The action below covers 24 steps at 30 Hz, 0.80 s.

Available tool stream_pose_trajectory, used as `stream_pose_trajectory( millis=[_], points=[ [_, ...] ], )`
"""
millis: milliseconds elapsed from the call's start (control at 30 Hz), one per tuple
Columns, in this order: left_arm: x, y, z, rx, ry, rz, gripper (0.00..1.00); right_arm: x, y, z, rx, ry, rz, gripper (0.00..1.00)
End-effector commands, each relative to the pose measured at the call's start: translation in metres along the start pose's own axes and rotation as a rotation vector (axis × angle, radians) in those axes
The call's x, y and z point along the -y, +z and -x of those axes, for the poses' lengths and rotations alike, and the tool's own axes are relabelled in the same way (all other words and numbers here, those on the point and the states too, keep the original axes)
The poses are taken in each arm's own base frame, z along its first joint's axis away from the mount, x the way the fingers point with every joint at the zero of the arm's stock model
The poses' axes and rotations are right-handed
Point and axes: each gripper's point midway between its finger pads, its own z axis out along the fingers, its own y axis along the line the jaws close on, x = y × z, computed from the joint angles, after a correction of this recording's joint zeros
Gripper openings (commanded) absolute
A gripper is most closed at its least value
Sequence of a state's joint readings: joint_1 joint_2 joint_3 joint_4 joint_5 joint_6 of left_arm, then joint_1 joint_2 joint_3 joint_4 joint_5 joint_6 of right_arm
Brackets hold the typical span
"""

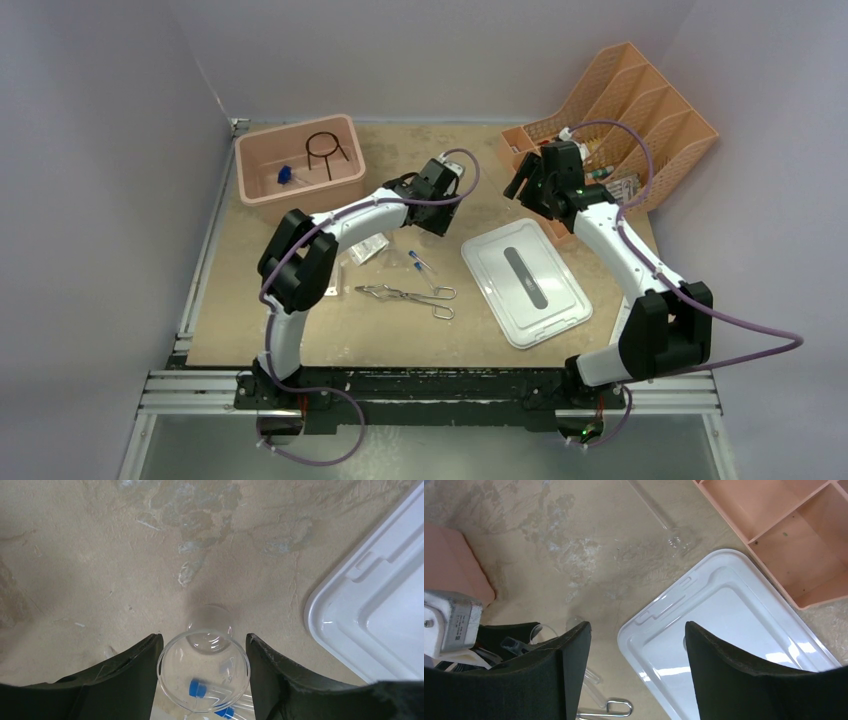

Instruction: Organize the chemistry lab equipment

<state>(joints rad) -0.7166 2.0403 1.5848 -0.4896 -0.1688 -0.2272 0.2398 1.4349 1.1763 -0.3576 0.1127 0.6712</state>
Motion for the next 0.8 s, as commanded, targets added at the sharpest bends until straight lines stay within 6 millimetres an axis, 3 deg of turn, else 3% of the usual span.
stream_pose_trajectory(
  millis=[0,333,567,633,767],
  points=[
    [-0.009,-0.007,0.011,0.028,-0.026,0.061,0.59,-0.003,-0.004,0.007,0.031,0.013,0.021,0.71],
    [-0.009,-0.008,0.008,-0.002,-0.067,0.07,0.62,-0.007,-0.006,0.004,0.004,-0.008,0.042,0.71],
    [-0.009,-0.007,0.004,-0.021,-0.104,0.064,0.7,-0.016,-0.009,-0.003,-0.039,-0.043,0.094,0.71],
    [-0.01,-0.005,0.008,-0.017,-0.129,0.058,0.66,-0.014,-0.009,-0.002,-0.035,-0.051,0.091,0.71],
    [-0.008,-0.009,0.01,-0.016,-0.154,0.038,0.5,-0.009,-0.009,0.01,0.021,-0.04,0.048,0.69]
  ],
)
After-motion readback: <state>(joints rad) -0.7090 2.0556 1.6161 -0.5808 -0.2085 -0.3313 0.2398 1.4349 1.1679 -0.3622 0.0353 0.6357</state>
